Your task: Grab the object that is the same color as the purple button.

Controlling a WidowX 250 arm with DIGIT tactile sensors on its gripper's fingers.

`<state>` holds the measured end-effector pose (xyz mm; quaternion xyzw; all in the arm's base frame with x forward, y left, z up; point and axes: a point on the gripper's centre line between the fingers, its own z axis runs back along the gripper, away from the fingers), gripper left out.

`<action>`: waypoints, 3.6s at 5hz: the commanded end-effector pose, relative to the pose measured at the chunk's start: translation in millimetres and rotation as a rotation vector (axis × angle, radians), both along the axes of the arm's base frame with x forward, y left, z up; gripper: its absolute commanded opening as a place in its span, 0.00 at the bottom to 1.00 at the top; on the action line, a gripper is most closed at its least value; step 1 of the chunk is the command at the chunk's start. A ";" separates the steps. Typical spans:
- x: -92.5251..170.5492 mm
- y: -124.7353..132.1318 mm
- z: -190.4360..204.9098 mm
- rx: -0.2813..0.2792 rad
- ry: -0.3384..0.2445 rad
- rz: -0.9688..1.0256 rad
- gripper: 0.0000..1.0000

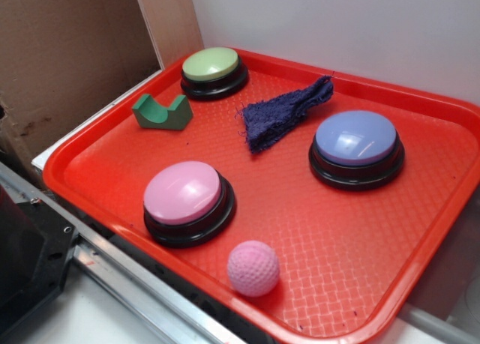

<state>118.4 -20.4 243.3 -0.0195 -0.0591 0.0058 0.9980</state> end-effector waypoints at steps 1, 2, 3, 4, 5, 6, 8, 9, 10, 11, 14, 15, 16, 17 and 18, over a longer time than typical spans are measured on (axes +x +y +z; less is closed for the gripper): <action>0.0 0.0 0.0 0.000 0.000 0.000 1.00; 9.5 -4.6 -4.1 0.059 -0.031 -0.076 1.00; 30.8 -9.6 -16.3 0.063 -0.085 -0.143 1.00; 56.7 -19.4 -31.8 0.055 -0.085 -0.214 1.00; 81.9 -26.9 -50.3 0.069 -0.099 -0.247 1.00; 116.5 -26.8 -78.4 0.071 -0.122 -0.271 1.00; 165.9 -31.7 -127.9 0.071 -0.159 -0.235 1.00; 187.9 -34.7 -158.1 0.052 -0.165 -0.222 1.00; 202.2 -28.2 -181.8 0.048 -0.139 -0.190 1.00; 207.2 -24.8 -192.8 0.026 -0.131 -0.189 1.00; 210.9 -30.2 -221.0 0.015 -0.057 -0.218 1.00; 208.5 -31.5 -225.8 0.009 -0.038 -0.180 0.32; 205.4 -32.7 -225.8 0.014 -0.035 -0.164 0.00; 204.3 -33.5 -225.3 0.027 -0.018 -0.166 0.00; 202.2 -30.3 -220.4 0.027 -0.026 -0.153 0.00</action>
